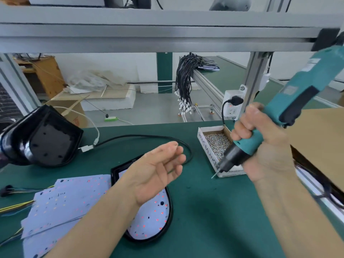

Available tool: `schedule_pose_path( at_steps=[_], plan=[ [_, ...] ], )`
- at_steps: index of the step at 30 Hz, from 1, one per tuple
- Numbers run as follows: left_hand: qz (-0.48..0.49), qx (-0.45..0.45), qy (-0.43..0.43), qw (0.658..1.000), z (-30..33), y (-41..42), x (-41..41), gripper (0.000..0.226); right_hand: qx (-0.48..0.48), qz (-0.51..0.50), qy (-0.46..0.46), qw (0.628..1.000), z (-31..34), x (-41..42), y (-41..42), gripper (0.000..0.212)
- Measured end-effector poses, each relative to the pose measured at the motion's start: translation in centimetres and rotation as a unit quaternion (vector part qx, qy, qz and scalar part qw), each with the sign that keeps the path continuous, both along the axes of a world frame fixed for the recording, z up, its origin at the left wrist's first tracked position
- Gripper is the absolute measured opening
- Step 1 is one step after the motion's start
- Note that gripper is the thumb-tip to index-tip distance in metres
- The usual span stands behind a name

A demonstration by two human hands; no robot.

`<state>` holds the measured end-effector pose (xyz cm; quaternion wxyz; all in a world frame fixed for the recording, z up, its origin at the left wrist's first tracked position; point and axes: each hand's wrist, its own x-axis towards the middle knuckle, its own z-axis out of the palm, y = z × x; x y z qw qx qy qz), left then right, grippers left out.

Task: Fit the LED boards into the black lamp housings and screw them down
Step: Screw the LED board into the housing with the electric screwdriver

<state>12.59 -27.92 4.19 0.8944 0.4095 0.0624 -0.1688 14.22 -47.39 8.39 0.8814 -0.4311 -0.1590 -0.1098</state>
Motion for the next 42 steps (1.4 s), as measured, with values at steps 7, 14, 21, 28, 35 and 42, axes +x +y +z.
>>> schedule_pose_path(
  at_steps=[7, 14, 21, 28, 35, 42],
  plan=[
    [0.041, -0.085, 0.048, 0.994, -0.6, 3.2, -3.3, 0.011, 0.089, 0.055, -0.018, 0.994, 1.4, -0.9, 6.4, 0.028],
    [0.045, -0.147, 0.083, 0.985, -1.1, 3.6, -4.5, 0.011, 0.11, 0.058, -0.036, 0.992, 1.5, -1.5, 9.5, 0.025],
    [0.051, -0.146, 0.06, 0.986, -0.7, 3.7, -4.6, 0.01, 0.101, 0.057, -0.04, 0.992, 1.4, -1.6, 10.0, 0.027],
    [0.044, -0.135, 0.04, 0.989, -0.8, 3.6, -4.6, 0.012, 0.098, 0.058, -0.045, 0.992, 1.5, -1.7, 9.9, 0.033],
    [0.044, -0.134, 0.04, 0.989, -1.0, 3.5, -4.6, 0.013, 0.099, 0.056, -0.04, 0.993, 1.5, -1.5, 9.7, 0.031],
    [0.083, -0.094, 0.021, 0.992, -1.4, 3.2, -4.5, 0.013, 0.076, 0.06, -0.05, 0.994, 1.0, -1.4, 9.5, 0.033]
  ],
)
